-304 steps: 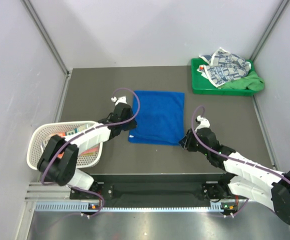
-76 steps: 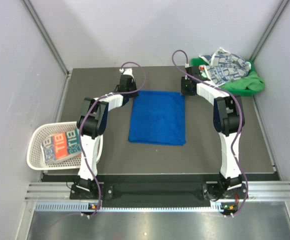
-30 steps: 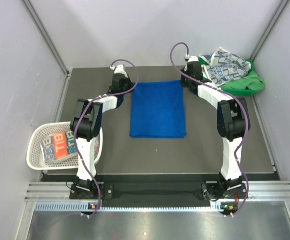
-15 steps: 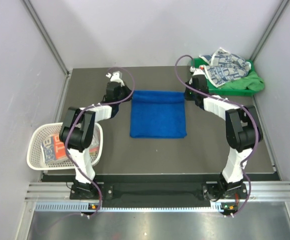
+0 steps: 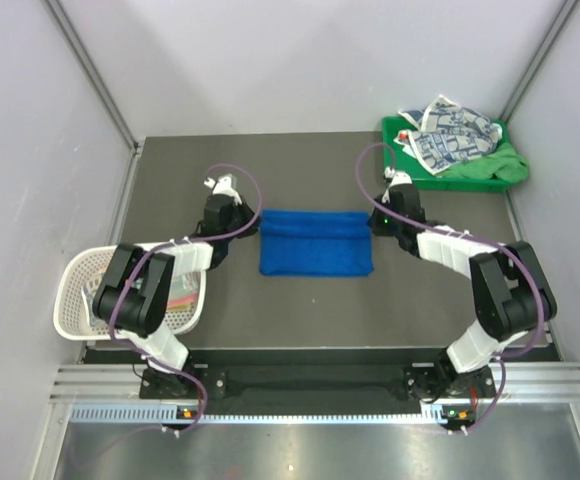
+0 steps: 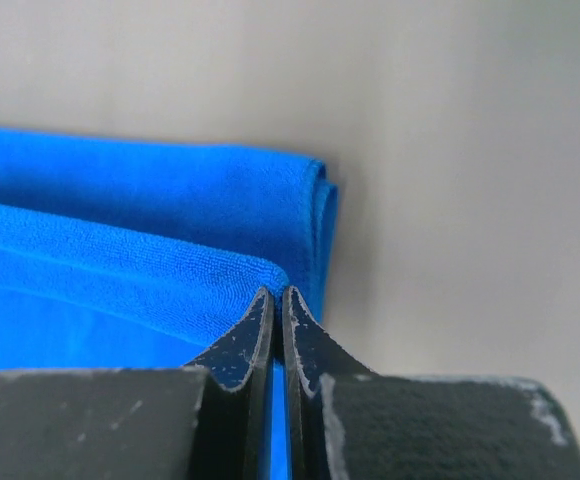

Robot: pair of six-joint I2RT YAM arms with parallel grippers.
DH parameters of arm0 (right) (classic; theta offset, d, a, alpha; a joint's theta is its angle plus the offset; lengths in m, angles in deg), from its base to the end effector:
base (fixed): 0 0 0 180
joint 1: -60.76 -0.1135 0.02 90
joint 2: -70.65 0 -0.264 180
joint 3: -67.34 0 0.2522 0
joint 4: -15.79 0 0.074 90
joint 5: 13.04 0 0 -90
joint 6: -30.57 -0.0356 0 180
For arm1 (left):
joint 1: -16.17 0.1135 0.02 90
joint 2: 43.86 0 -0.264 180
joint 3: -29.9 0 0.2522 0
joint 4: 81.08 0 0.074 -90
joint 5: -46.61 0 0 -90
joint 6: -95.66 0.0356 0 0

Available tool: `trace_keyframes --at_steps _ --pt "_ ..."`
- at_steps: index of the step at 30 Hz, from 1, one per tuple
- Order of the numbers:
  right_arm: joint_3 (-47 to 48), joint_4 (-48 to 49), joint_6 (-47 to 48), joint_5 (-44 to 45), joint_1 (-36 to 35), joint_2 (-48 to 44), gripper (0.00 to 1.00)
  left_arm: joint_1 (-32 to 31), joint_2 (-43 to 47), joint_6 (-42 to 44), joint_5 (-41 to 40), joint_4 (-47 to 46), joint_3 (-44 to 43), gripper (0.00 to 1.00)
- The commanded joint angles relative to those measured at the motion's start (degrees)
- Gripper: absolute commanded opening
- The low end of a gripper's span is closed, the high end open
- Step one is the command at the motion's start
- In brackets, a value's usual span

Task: Fold and stack the towels
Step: Fold the towel

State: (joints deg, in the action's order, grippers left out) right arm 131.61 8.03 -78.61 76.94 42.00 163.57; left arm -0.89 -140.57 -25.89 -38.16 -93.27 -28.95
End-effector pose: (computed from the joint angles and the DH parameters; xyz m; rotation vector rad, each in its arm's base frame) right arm 0.3248 0.1103 0.1912 0.0080 2.2309 0.3666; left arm 0.3323 -0.1054 0.1735 -0.2024 2.0644 -0.6230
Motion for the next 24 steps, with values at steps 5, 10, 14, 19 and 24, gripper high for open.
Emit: trace_keyframes --at_steps 5,10,14,19,24 --pt "-5.2 2.6 -1.4 2.2 -3.2 -7.9 0.0 -0.4 8.6 -0.5 -1.2 1.5 5.9 0.0" --pt "-5.9 1.2 -1.6 3.7 -3.7 -9.1 0.0 -1.1 10.2 -0.4 0.1 1.5 7.5 0.0" --pt "-4.9 -0.1 -1.7 5.0 -3.7 -8.8 0.0 -1.6 9.2 0.3 1.5 2.1 7.4 0.0" --pt "-4.8 -1.1 -1.8 5.5 -3.6 -9.3 0.0 -2.2 7.8 0.3 1.7 2.5 7.6 0.0" --pt "-6.6 -1.0 -2.1 5.2 -3.6 -10.2 0.0 -2.3 7.7 -0.3 2.3 2.8 7.9 0.0"
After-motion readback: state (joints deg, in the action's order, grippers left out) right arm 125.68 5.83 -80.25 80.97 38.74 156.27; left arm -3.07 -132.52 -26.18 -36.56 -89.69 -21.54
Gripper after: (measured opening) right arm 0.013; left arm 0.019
